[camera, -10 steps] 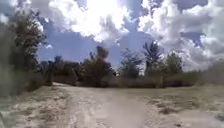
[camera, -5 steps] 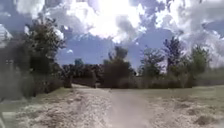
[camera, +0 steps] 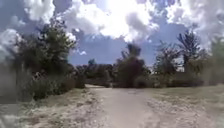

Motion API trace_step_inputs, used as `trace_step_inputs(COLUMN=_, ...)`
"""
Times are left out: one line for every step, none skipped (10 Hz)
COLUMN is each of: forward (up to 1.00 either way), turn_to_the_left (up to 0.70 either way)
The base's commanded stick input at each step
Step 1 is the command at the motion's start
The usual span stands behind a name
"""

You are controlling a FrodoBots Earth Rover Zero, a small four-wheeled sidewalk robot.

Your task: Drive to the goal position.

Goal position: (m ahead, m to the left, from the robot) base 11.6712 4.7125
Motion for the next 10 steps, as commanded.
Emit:
trace_step_inputs(forward=0.7, turn_to_the_left=0.0)
trace_step_inputs(forward=0.7, turn_to_the_left=0.0)
trace_step_inputs(forward=0.7, turn_to_the_left=0.0)
trace_step_inputs(forward=0.7, turn_to_the_left=0.0)
trace_step_inputs(forward=0.7, turn_to_the_left=0.0)
trace_step_inputs(forward=0.7, turn_to_the_left=0.0)
trace_step_inputs(forward=0.7, turn_to_the_left=0.0)
trace_step_inputs(forward=0.7, turn_to_the_left=0.26)
trace_step_inputs(forward=0.7, turn_to_the_left=0.35)
trace_step_inputs(forward=0.7, turn_to_the_left=0.35)
